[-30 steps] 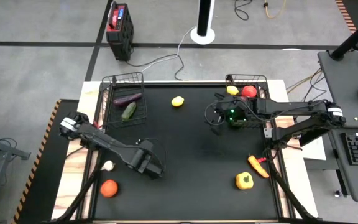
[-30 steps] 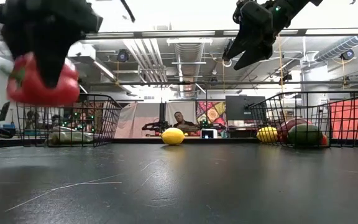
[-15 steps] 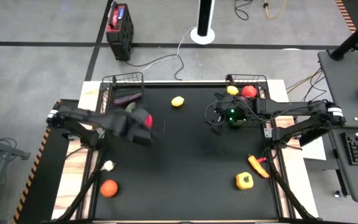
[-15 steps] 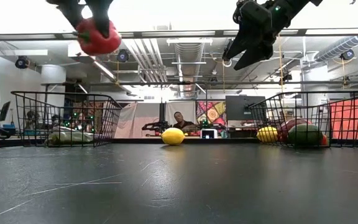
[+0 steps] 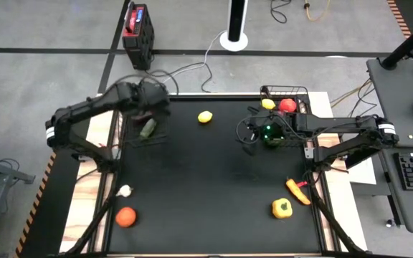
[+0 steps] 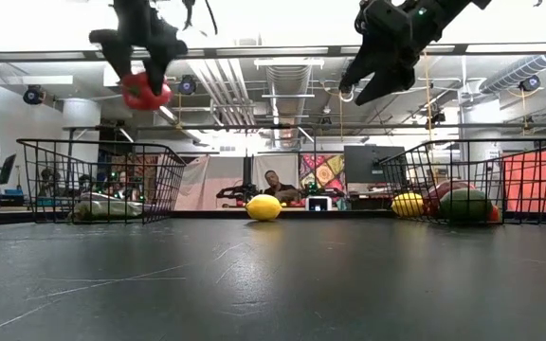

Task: Sort produce into baskets
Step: Put the red bell pepper into the left wire basket

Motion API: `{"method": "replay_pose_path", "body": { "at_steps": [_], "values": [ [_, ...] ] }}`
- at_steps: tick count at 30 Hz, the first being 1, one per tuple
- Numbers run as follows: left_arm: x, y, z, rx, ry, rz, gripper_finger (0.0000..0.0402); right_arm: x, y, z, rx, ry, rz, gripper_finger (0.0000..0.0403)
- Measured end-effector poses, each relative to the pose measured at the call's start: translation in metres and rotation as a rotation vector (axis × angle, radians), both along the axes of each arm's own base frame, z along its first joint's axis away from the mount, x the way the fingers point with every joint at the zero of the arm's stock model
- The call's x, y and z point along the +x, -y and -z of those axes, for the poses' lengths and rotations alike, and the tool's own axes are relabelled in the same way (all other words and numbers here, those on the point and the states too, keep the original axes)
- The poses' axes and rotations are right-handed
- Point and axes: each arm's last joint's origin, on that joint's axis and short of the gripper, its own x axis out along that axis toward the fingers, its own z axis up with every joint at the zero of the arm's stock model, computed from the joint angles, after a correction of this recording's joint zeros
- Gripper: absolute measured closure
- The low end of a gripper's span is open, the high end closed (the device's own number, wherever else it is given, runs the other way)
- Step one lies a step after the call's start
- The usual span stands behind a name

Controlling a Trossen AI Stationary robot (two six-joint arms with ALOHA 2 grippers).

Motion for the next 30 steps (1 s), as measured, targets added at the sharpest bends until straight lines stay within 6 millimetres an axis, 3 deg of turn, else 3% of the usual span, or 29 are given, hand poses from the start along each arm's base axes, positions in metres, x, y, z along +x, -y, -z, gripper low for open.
{"method": "replay_pose_path", "body": {
  "at_steps": [6,11,19,30],
  "values": [
    [-0.007,-0.048,0.032,-0.078,0.075,-0.005,0.0067,0.001,0.000,-0.001,-0.003,0.014,-0.001,0.0007],
    [-0.023,-0.071,0.063,-0.102,0.053,-0.078,0.0067,0.001,0.000,-0.001,-0.004,0.016,-0.001,0.0007],
    [-0.041,-0.084,0.107,-0.163,0.051,-0.115,0.0067,0.001,0.000,-0.001,-0.003,0.017,0.000,0.0007],
    [-0.036,-0.099,0.128,-0.144,0.087,-0.107,0.0067,0.001,0.000,-0.002,0.015,0.028,0.016,0.0007]
  ]
}}
